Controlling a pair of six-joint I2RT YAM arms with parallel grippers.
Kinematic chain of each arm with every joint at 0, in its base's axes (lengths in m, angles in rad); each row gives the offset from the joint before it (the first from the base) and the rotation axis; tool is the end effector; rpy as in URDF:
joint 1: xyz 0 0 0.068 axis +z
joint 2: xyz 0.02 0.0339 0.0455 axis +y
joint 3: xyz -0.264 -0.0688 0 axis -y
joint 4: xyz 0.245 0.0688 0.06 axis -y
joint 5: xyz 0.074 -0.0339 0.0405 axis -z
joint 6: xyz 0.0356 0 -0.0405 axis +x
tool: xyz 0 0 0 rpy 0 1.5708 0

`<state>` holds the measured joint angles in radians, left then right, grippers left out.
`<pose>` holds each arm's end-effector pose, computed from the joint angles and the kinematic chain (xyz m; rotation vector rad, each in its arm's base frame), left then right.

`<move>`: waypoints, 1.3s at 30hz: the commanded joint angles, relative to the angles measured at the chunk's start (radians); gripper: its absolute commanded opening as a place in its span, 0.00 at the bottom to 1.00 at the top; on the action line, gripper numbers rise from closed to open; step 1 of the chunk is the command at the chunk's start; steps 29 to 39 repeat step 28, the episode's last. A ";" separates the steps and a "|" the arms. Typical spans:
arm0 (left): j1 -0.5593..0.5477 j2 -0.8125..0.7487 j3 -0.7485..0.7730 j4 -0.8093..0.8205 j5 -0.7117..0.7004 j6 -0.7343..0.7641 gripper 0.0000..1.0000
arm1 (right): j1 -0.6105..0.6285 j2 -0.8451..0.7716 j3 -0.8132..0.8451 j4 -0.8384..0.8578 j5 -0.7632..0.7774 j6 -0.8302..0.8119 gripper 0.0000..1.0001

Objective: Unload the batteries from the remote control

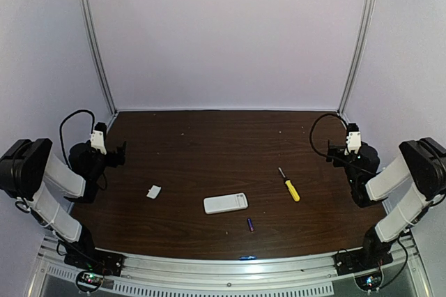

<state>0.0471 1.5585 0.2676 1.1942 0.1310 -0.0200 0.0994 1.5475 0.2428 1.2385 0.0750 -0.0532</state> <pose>0.2508 0.0072 0.1480 0.0432 1.6669 -0.0887 0.2445 0.0217 0.1496 -0.0674 1.6355 -0.0260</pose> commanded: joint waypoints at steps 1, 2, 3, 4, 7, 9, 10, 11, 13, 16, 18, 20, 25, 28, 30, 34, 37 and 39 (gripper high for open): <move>0.007 0.008 0.013 0.008 0.008 0.010 0.97 | -0.009 0.005 0.011 0.003 0.006 0.009 1.00; 0.007 0.009 0.013 0.009 0.007 0.010 0.97 | -0.008 0.006 0.010 0.005 0.005 0.009 1.00; 0.007 0.009 0.013 0.008 0.008 0.010 0.97 | -0.009 0.006 0.010 0.005 0.005 0.009 1.00; 0.007 0.009 0.013 0.008 0.008 0.011 0.97 | -0.009 0.006 0.010 0.005 0.005 0.009 1.00; 0.007 0.009 0.013 0.008 0.009 0.010 0.97 | -0.009 0.006 0.010 0.005 0.006 0.009 1.00; 0.007 0.010 0.013 0.007 0.008 0.010 0.97 | -0.008 0.006 0.011 0.004 0.004 0.009 1.00; 0.007 0.009 0.013 0.007 0.009 0.011 0.97 | -0.009 0.007 0.010 0.004 0.005 0.009 1.00; 0.008 0.009 0.014 0.008 0.008 0.010 0.97 | -0.009 0.006 0.011 0.005 0.005 0.009 1.00; 0.007 0.009 0.013 0.008 0.007 0.011 0.97 | -0.009 0.007 0.012 0.003 0.005 0.009 1.00; 0.007 0.009 0.014 0.008 0.008 0.010 0.97 | -0.008 0.007 0.012 0.003 0.005 0.009 1.00; 0.007 0.009 0.013 0.008 0.009 0.010 0.97 | -0.008 0.008 0.012 0.003 0.005 0.009 1.00; 0.007 0.009 0.013 0.007 0.008 0.010 0.97 | -0.009 0.007 0.013 0.001 0.004 0.009 1.00; 0.007 0.009 0.014 0.008 0.008 0.010 0.97 | -0.009 0.008 0.015 -0.004 0.006 0.012 1.00; 0.007 0.008 0.013 0.008 0.008 0.011 0.97 | -0.009 0.007 0.012 0.003 0.012 0.013 1.00; 0.007 0.008 0.013 0.008 0.008 0.011 0.97 | -0.009 0.007 0.012 0.003 0.012 0.013 1.00; 0.007 0.008 0.013 0.008 0.008 0.011 0.97 | -0.009 0.007 0.012 0.003 0.012 0.013 1.00; 0.007 0.008 0.013 0.008 0.008 0.011 0.97 | -0.009 0.007 0.012 0.003 0.012 0.013 1.00; 0.007 0.008 0.013 0.008 0.008 0.011 0.97 | -0.009 0.007 0.012 0.003 0.012 0.013 1.00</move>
